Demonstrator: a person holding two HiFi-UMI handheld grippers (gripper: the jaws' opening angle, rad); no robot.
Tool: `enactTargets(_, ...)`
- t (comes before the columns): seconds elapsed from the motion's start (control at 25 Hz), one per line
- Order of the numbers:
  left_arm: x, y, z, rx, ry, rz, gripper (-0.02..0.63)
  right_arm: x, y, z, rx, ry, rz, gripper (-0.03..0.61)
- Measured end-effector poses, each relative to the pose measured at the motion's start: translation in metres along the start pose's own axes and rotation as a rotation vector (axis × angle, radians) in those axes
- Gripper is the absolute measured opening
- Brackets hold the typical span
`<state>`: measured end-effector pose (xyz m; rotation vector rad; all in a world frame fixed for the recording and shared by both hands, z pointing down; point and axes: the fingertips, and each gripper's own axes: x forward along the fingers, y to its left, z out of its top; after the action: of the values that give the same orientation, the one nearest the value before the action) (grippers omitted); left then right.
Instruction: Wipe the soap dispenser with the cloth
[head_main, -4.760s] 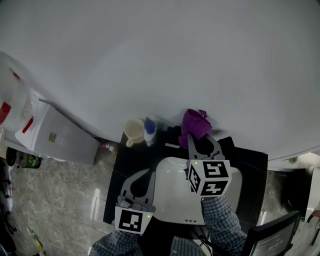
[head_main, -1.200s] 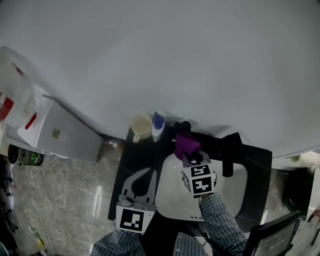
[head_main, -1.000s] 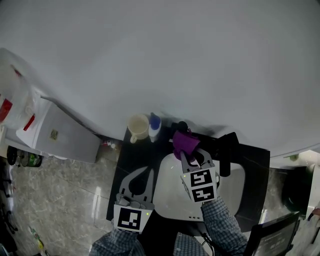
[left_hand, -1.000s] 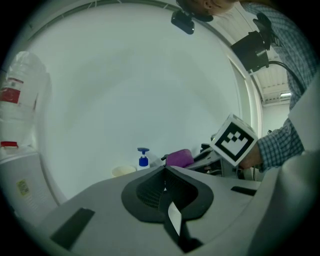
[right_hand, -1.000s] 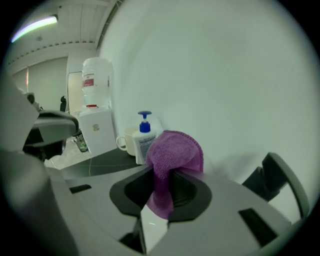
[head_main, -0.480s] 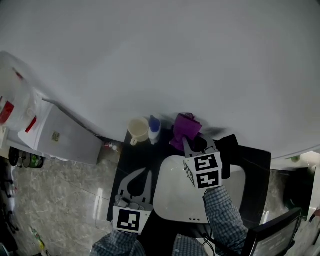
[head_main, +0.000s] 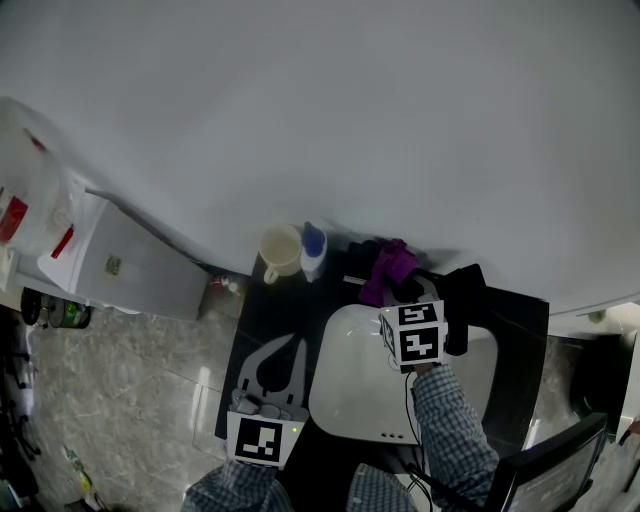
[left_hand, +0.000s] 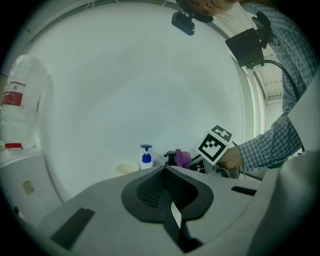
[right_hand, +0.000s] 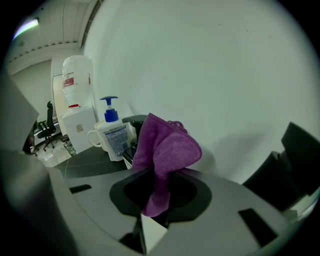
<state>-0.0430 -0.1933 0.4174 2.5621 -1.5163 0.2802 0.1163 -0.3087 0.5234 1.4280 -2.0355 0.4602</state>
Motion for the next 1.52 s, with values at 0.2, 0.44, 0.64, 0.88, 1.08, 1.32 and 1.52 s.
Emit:
enactTargets(0.2, -0.002, -0.001, -0.002, 0.001, -0.001, 0.001, 0.002, 0.012, -0.003, -0.027, -0.012, 0.058, -0.016, 0.077)
enactTargets(0.44, -0.006, 0.0, -0.001, -0.003, 0.002, -0.007, 0.002, 0.01, -0.005, -0.036, 0.006, 0.05, -0.041, 0.077)
enactTargets(0.64, -0.013, 0.0, 0.008, 0.017, -0.021, -0.032, 0.002, -0.027, 0.007, -0.024, 0.084, -0.042, -0.039, 0.077)
enactTargets(0.88, -0.025, -0.003, 0.016, 0.053, -0.045, -0.083, 0.002, -0.082, 0.033, -0.018, 0.191, -0.136, -0.043, 0.077)
enactTargets(1.08, -0.036, -0.01, 0.014, 0.074, -0.057, -0.129, 0.002, -0.118, 0.053, -0.016, 0.144, -0.174, -0.088, 0.077)
enactTargets(1.32, -0.051, -0.016, 0.016, 0.091, -0.078, -0.148, 0.002, -0.142, 0.084, -0.006, 0.149, -0.223, -0.076, 0.077)
enactTargets(1.52, -0.069, -0.024, 0.02, 0.089, -0.091, -0.138, 0.002, -0.162, 0.096, -0.01, 0.167, -0.254, -0.078, 0.077)
